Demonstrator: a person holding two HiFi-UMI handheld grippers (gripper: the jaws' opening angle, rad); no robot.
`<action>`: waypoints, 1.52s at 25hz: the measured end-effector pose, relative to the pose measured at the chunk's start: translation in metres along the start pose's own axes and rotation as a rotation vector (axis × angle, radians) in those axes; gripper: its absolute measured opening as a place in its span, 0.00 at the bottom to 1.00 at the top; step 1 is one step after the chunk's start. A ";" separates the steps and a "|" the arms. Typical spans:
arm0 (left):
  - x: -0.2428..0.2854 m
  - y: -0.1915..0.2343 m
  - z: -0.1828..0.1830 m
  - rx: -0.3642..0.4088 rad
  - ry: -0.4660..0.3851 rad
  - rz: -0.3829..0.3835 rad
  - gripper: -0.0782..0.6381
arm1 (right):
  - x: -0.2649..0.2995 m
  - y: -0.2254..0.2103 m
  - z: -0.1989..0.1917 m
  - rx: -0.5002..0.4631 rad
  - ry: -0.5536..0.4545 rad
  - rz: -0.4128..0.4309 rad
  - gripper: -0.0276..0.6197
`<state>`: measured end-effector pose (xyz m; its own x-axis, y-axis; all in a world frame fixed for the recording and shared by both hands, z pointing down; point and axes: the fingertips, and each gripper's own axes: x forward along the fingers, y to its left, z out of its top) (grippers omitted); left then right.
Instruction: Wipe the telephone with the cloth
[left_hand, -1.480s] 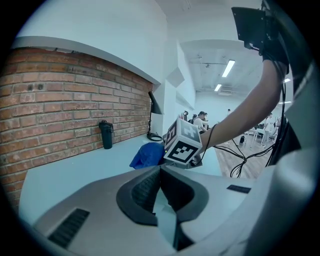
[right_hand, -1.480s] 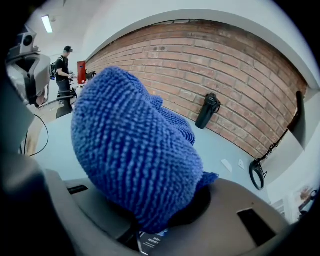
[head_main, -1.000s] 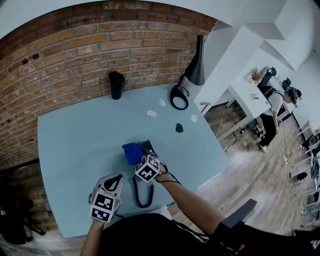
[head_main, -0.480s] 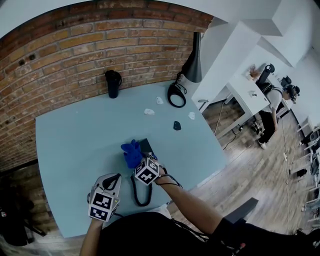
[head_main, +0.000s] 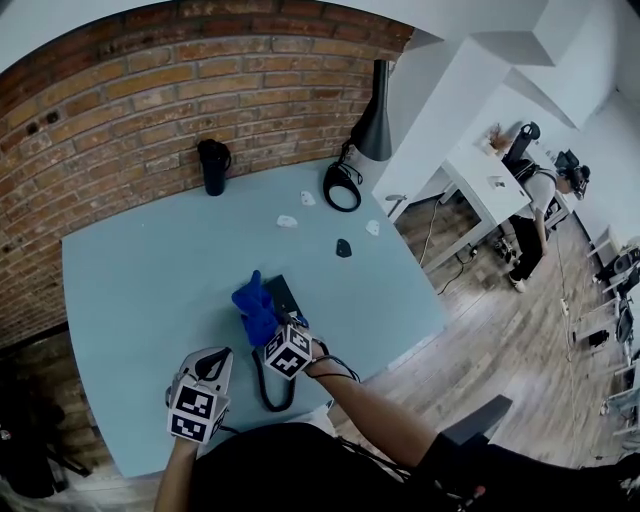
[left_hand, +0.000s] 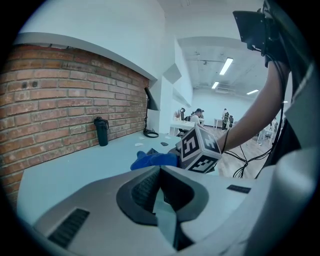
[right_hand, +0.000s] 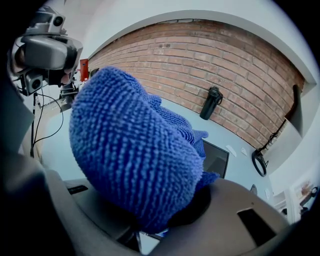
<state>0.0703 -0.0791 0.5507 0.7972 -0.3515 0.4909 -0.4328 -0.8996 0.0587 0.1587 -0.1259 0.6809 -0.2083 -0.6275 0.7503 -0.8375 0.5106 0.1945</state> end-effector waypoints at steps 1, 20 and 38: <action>0.000 -0.001 -0.001 -0.001 0.002 -0.001 0.12 | -0.001 0.002 -0.004 -0.005 0.003 0.003 0.23; 0.000 -0.010 -0.002 0.018 0.007 -0.018 0.12 | -0.014 0.039 -0.055 -0.004 0.065 0.029 0.23; -0.001 -0.021 -0.005 0.022 -0.001 -0.028 0.12 | -0.019 0.088 -0.121 -0.023 0.195 0.126 0.23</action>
<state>0.0761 -0.0589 0.5533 0.8089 -0.3264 0.4889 -0.4009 -0.9146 0.0528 0.1499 0.0021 0.7602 -0.2067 -0.4334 0.8772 -0.7989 0.5923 0.1044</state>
